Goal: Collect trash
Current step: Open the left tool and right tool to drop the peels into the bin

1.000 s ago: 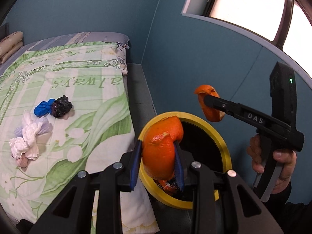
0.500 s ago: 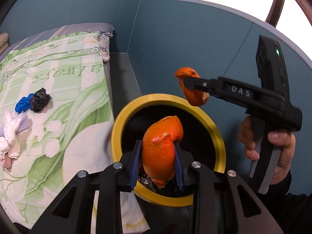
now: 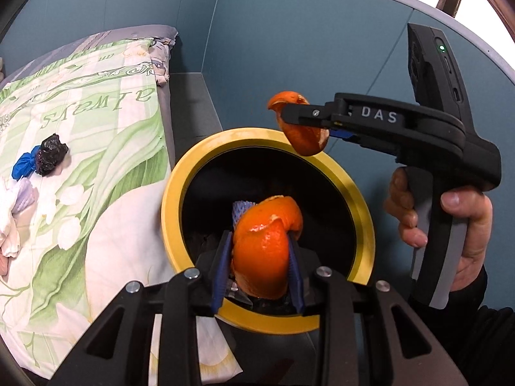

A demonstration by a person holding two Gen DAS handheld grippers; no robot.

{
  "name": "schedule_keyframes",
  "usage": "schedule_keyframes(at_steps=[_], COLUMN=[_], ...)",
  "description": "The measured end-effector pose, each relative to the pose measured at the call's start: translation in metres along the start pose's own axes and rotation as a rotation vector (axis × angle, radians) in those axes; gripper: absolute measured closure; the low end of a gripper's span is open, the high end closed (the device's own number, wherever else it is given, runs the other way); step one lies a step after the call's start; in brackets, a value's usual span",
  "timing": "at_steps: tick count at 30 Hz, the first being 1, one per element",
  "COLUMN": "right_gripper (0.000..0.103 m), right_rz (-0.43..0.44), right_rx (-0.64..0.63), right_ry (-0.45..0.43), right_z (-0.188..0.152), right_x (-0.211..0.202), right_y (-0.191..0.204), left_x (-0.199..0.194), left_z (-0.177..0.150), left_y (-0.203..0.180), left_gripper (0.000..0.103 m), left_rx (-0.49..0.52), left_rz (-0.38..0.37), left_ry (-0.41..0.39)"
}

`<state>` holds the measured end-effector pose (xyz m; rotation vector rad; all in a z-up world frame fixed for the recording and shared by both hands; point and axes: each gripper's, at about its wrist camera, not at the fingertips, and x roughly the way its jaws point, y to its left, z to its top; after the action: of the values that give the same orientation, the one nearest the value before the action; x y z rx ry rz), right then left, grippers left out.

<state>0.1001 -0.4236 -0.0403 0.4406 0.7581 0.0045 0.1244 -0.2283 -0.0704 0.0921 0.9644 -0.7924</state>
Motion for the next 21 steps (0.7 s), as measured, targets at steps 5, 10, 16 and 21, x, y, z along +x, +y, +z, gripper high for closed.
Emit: schedule_keyframes(at_steps=[5,10,16,21], right_gripper=[0.051,0.047,0.039,0.037], right_rz=[-0.011,-0.015,0.007,0.049], right_rx=[0.016,0.046,0.040,0.005], right_ry=[-0.022,-0.044,-0.098,-0.114], right_z=[0.002,0.007,0.014,0.017], right_x=[-0.004,-0.010,-0.023,-0.027], right_y=[-0.004,-0.013,-0.013,0.000], left_x=[0.001,-0.007,-0.021,-0.039], left_z=[0.000,0.002,0.007,0.009], left_y=[0.002,0.010,0.017,0.032], left_gripper=[0.065,0.036,0.021,0.015], left_rx=[-0.011,-0.043,-0.054,-0.057], left_rz=[-0.002,0.009,0.032,0.104], left_ry=[0.000,-0.029,-0.080,-0.132])
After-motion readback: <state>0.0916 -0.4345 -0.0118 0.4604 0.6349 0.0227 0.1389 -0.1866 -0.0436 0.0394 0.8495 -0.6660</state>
